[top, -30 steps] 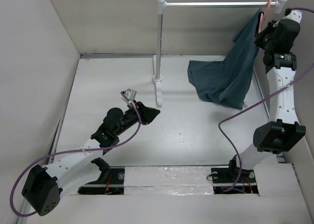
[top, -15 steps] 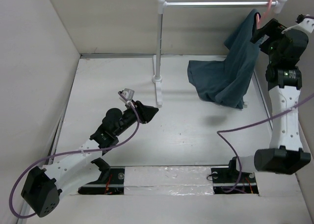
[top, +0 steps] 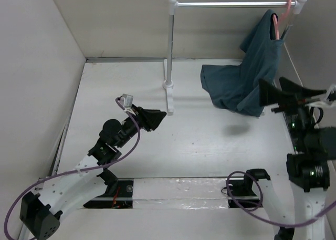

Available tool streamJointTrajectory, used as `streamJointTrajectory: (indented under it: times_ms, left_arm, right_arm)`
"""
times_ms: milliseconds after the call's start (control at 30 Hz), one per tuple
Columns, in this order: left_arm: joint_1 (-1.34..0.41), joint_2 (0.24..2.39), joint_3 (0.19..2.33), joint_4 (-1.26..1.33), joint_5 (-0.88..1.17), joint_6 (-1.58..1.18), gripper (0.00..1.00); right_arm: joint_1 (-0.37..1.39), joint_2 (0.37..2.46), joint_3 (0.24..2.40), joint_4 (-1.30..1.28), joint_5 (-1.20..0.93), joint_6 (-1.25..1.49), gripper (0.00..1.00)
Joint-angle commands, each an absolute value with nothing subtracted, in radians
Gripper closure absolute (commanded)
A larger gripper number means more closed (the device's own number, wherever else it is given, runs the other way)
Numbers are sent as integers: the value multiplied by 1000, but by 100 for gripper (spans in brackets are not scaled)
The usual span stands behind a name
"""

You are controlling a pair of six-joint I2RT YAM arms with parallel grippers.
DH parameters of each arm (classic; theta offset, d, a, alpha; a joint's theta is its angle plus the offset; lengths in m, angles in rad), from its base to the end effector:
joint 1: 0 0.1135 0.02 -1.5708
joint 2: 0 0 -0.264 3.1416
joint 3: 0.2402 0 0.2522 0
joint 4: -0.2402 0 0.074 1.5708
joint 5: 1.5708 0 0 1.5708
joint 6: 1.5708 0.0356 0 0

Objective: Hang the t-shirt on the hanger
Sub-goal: Reset both arms

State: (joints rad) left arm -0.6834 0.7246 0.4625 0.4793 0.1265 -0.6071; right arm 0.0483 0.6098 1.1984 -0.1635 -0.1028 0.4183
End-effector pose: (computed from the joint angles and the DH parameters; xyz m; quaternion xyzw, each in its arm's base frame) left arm 0.1377 -0.1179 0.3065 0.0731 0.6227 -0.4995 0.5978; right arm 0.0734 0.0072 0.4957 0.0571 0.5400 0.2211 0.8101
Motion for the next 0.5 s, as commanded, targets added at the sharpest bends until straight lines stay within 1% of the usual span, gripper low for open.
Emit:
streamJointTrajectory:
  times_ms: [0,67,133,200,267,367,467]
  left_arm:
    - [-686,663,564,464,114,-612,60]
    - [-686,615,607,425,103,-600,60]
    - [-686,563,639,379,84,-595,60]
    - [-686,537,666,319,68,-585,60]
    - [-686,502,698,284,54,-569,60]
    - [-686,471,718,229,23,-557,59]
    - [-686,457,719,187,11,-569,54]
  right_arm:
    - [72,485,1045,-149,-192,486,0]
    - [81,380,990,-205,-204,499,0]
    - [81,318,945,-254,-207,488,0]
    - [81,254,946,-365,-183,447,0]
    - [81,221,971,-450,-157,423,0]
    - [81,178,989,-491,-109,399,0]
    - [81,172,988,-488,-115,393,0]
